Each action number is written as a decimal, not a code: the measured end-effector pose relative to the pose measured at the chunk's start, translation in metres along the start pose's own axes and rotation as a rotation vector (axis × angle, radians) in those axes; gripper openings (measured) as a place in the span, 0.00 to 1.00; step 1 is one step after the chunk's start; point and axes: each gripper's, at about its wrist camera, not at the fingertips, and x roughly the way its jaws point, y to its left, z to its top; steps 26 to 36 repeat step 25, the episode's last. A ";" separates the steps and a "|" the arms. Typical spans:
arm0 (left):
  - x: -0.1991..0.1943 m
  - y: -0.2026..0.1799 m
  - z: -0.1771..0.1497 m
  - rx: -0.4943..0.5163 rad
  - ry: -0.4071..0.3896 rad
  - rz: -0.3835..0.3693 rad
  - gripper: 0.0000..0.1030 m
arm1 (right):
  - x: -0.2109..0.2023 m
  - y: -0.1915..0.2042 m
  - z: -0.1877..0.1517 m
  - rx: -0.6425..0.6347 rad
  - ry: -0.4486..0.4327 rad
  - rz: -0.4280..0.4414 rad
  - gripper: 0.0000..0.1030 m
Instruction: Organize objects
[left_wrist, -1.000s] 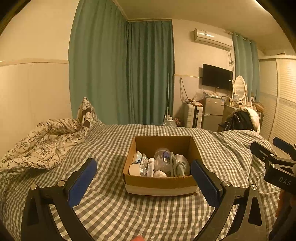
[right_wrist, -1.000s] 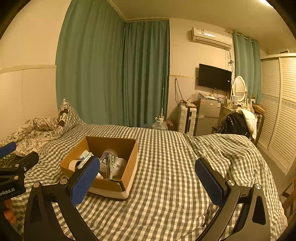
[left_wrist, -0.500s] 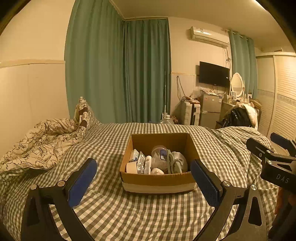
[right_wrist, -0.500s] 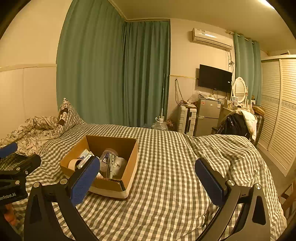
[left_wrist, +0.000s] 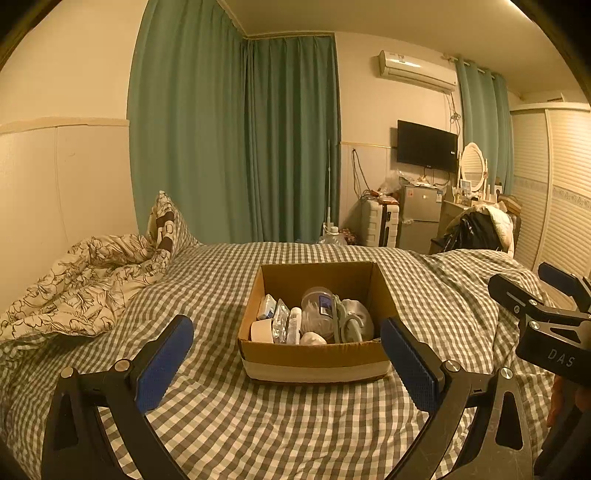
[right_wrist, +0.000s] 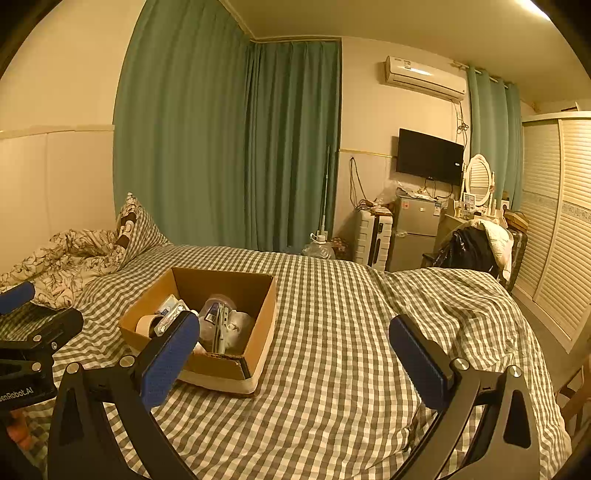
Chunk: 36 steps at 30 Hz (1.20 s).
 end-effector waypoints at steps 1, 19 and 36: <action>0.000 0.000 0.000 0.001 0.000 0.000 1.00 | 0.000 0.001 -0.001 0.000 0.000 0.000 1.00; 0.000 0.001 -0.001 0.005 0.003 0.003 1.00 | -0.002 0.002 -0.002 0.005 0.004 0.016 1.00; -0.001 0.000 -0.002 0.011 -0.001 0.013 1.00 | -0.001 0.001 -0.002 0.006 0.008 0.016 1.00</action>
